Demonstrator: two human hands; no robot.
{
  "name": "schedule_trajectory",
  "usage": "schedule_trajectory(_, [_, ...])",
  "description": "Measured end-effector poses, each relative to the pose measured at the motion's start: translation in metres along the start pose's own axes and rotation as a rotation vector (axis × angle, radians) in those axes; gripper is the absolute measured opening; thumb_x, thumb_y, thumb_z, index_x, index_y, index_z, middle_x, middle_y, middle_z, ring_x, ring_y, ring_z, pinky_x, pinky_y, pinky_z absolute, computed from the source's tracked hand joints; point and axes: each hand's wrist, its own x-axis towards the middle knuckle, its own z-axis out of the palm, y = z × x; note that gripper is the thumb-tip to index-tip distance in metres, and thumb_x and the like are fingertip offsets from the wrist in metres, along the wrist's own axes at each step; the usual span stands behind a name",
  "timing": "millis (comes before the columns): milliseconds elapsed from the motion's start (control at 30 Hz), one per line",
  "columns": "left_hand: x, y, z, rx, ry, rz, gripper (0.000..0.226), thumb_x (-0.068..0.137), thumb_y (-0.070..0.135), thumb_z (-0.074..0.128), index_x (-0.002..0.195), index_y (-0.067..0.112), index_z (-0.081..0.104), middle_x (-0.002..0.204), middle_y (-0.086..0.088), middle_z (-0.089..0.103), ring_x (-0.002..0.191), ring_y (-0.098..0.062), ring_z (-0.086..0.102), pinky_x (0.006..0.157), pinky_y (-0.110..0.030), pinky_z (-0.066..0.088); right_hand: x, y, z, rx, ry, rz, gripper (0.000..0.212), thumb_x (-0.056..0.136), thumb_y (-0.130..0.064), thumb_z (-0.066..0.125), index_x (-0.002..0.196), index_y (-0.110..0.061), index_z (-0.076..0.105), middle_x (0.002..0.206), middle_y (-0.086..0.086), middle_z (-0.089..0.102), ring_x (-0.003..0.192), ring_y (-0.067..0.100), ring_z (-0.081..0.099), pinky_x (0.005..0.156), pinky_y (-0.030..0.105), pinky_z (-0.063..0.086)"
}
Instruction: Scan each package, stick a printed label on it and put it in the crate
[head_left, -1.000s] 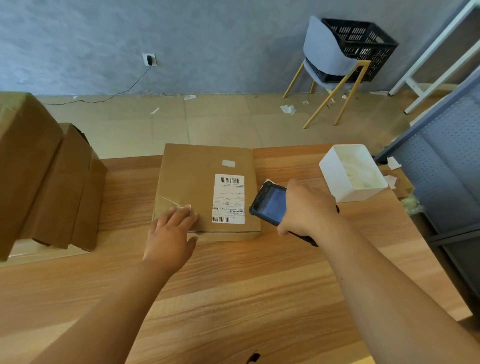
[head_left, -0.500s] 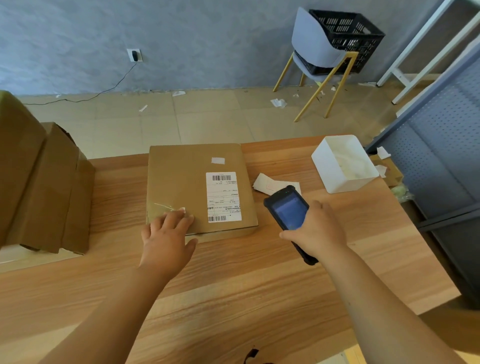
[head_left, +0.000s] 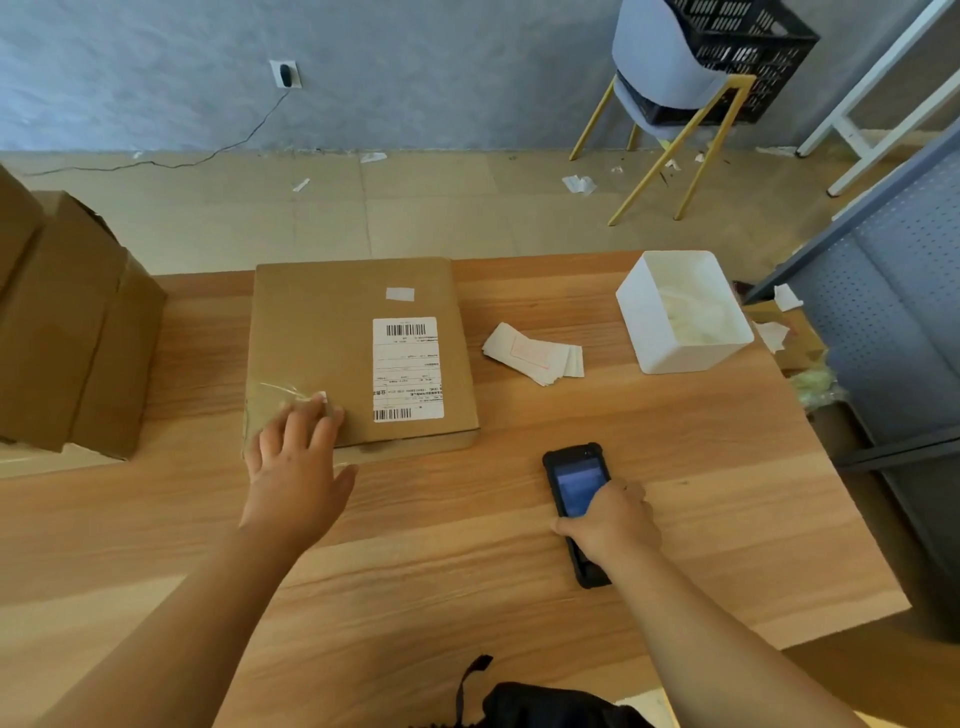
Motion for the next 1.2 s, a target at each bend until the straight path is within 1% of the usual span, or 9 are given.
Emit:
schedule_trajectory(133, [-0.014, 0.01, 0.005, 0.015, 0.018, -0.049, 0.067, 0.08, 0.032, 0.069, 0.139, 0.017, 0.041, 0.151, -0.006, 0.028, 0.135, -0.038, 0.023, 0.11, -0.052, 0.016, 0.006, -0.008, -0.007, -0.097, 0.056, -0.09, 0.108, 0.069, -0.068, 0.068, 0.143, -0.004, 0.024, 0.14, 0.01, 0.031, 0.124, 0.026, 0.036, 0.087, 0.035, 0.042])
schedule_trajectory(233, [-0.025, 0.016, 0.005, 0.025, 0.023, -0.1, 0.064, 0.08, 0.033, 0.068, 0.138, 0.021, 0.042, 0.149, -0.002, 0.031, 0.132, -0.036, 0.028, 0.107, -0.052, 0.02, 0.001, -0.025, -0.018, -0.071, 0.174, -0.344, 0.086, 0.08, -0.065, 0.058, 0.14, -0.01, 0.03, 0.139, 0.009, 0.036, 0.124, 0.026, 0.037, 0.097, 0.035, 0.04])
schedule_trajectory(400, [-0.048, 0.032, -0.004, -0.011, -0.001, -0.212, 0.052, 0.084, 0.039, 0.06, 0.134, 0.031, 0.047, 0.143, 0.008, 0.039, 0.119, -0.03, 0.038, 0.097, -0.047, 0.029, -0.027, -0.071, -0.024, 0.32, -0.172, -0.689, 0.078, 0.087, -0.059, 0.052, 0.148, -0.023, 0.018, 0.138, 0.0, 0.047, 0.12, 0.017, 0.051, 0.094, 0.037, 0.046])
schedule_trajectory(567, [-0.083, 0.045, -0.013, -0.04, 0.091, -0.075, 0.035, 0.068, 0.018, 0.08, 0.102, 0.021, 0.072, 0.11, 0.001, 0.069, 0.08, -0.035, 0.062, 0.074, -0.049, 0.048, -0.027, -0.109, -0.03, 0.45, -0.184, -0.687, 0.049, 0.09, -0.044, 0.057, 0.129, -0.021, 0.037, 0.118, -0.002, 0.058, 0.099, 0.016, 0.057, 0.08, 0.035, 0.049])
schedule_trajectory(700, [-0.097, 0.045, -0.014, -0.218, -0.069, 0.036, 0.029, 0.094, 0.028, 0.05, 0.12, 0.031, 0.062, 0.126, 0.014, 0.058, 0.105, -0.021, 0.053, 0.091, -0.034, 0.04, -0.013, -0.128, -0.033, 0.409, -0.247, -0.723, 0.082, 0.089, -0.035, 0.063, 0.151, -0.022, 0.011, 0.151, 0.0, 0.035, 0.133, 0.021, 0.04, 0.103, 0.04, 0.041])
schedule_trajectory(767, [-0.099, 0.043, -0.015, -0.329, -0.111, 0.125, 0.028, 0.095, 0.028, 0.049, 0.119, 0.03, 0.063, 0.125, 0.014, 0.059, 0.11, -0.015, 0.052, 0.094, -0.032, 0.041, -0.012, -0.137, -0.031, 0.409, -0.289, -0.707, 0.086, 0.091, -0.033, 0.061, 0.153, -0.025, 0.001, 0.155, -0.001, 0.029, 0.137, 0.023, 0.036, 0.101, 0.037, 0.038])
schedule_trajectory(967, [-0.101, -0.005, -0.028, -0.3, 0.155, -0.055, 0.035, 0.077, 0.012, 0.073, 0.112, 0.013, 0.067, 0.118, -0.006, 0.062, 0.111, -0.034, 0.051, 0.096, -0.043, 0.043, -0.023, -0.161, -0.021, 0.433, -0.32, -0.805, 0.054, 0.099, -0.018, 0.049, 0.148, -0.021, 0.028, 0.152, 0.003, 0.036, 0.137, 0.021, 0.035, 0.104, 0.033, 0.032])
schedule_trajectory(1100, [-0.099, -0.058, -0.03, -0.11, -0.049, -0.231, 0.059, 0.088, 0.037, 0.057, 0.142, 0.024, 0.035, 0.154, 0.002, 0.022, 0.143, -0.028, 0.009, 0.116, -0.043, 0.016, -0.042, -0.165, -0.018, 0.257, -0.37, -0.882, 0.057, 0.101, -0.023, 0.043, 0.152, -0.028, 0.016, 0.157, -0.002, 0.023, 0.144, 0.019, 0.023, 0.112, 0.032, 0.022])
schedule_trajectory(1200, [-0.103, -0.084, -0.03, -0.067, -0.16, -0.244, 0.066, 0.091, 0.052, 0.044, 0.148, 0.03, 0.019, 0.157, 0.009, 0.01, 0.145, -0.022, 0.003, 0.116, -0.044, 0.02, -0.068, -0.157, -0.008, 0.146, -0.274, -0.891, 0.069, 0.097, -0.034, 0.05, 0.153, -0.024, 0.01, 0.159, -0.001, 0.016, 0.144, 0.02, 0.02, 0.112, 0.034, 0.022])
